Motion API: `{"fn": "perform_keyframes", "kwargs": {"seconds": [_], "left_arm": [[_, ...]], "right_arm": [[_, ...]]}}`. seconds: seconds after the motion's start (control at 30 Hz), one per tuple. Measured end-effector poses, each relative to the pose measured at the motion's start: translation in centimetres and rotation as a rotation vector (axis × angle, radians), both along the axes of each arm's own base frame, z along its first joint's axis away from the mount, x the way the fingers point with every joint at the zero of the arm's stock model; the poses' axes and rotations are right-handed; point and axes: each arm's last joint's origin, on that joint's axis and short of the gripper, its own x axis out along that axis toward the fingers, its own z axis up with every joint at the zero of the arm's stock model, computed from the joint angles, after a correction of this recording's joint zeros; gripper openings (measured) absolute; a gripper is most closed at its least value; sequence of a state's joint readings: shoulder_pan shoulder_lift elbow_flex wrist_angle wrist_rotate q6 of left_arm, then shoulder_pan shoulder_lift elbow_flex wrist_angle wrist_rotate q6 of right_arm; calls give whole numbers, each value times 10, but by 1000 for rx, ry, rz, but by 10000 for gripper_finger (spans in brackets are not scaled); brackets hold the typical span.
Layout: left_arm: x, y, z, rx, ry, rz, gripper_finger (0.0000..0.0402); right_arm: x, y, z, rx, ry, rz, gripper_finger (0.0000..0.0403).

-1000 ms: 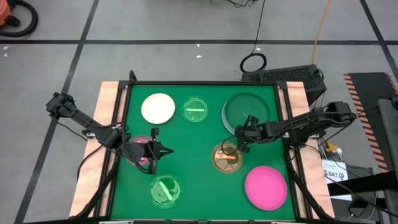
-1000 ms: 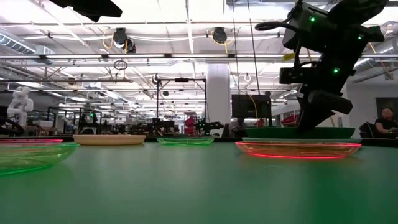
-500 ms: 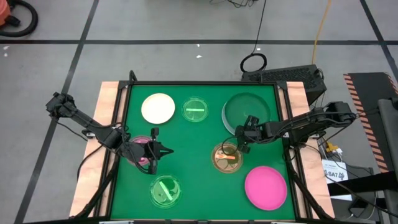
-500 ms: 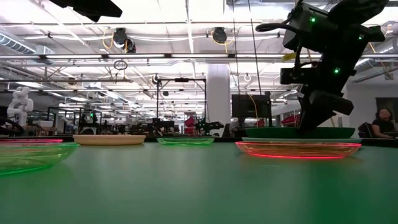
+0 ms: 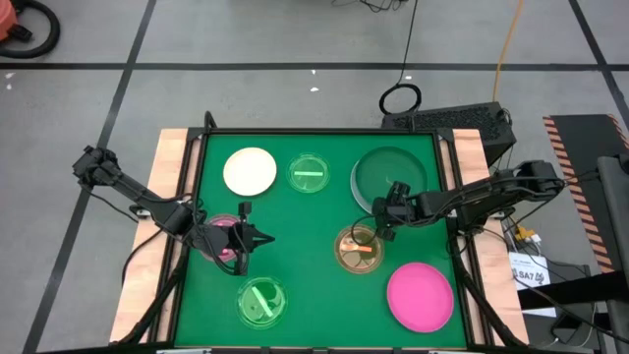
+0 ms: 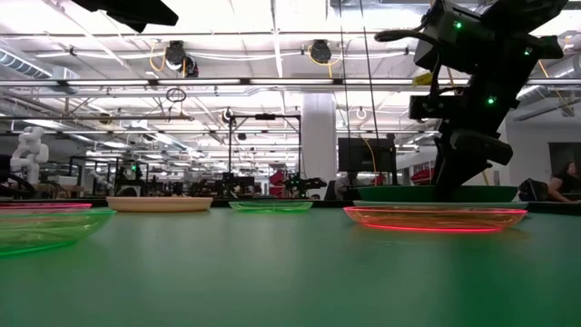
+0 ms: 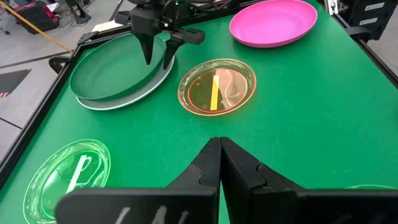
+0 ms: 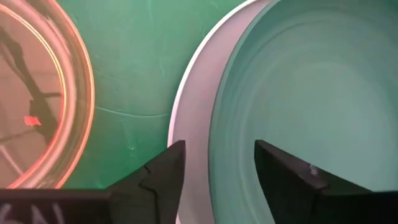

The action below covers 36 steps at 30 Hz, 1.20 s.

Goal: Stack plastic plates
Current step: Stack the pink plate on the green plate

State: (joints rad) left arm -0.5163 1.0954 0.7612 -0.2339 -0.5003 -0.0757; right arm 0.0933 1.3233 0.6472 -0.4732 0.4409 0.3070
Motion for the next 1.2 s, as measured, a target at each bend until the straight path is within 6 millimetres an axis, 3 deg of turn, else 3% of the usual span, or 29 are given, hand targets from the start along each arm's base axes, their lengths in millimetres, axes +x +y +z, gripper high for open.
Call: {"fn": "perform_keyframes", "kwargs": {"seconds": [0.53,0.87,1.2], "left_arm": [[0,0,0,-14,0,7,8],[0,0,0,-21,-6,9,8],[1,-1,2,-26,-26,5,8]], "right_arm": [[-8,16,39,62,-175,102,200],[7,59,73,41,-240,381,199],[-1,100,88,68,-122,530,199]]}}
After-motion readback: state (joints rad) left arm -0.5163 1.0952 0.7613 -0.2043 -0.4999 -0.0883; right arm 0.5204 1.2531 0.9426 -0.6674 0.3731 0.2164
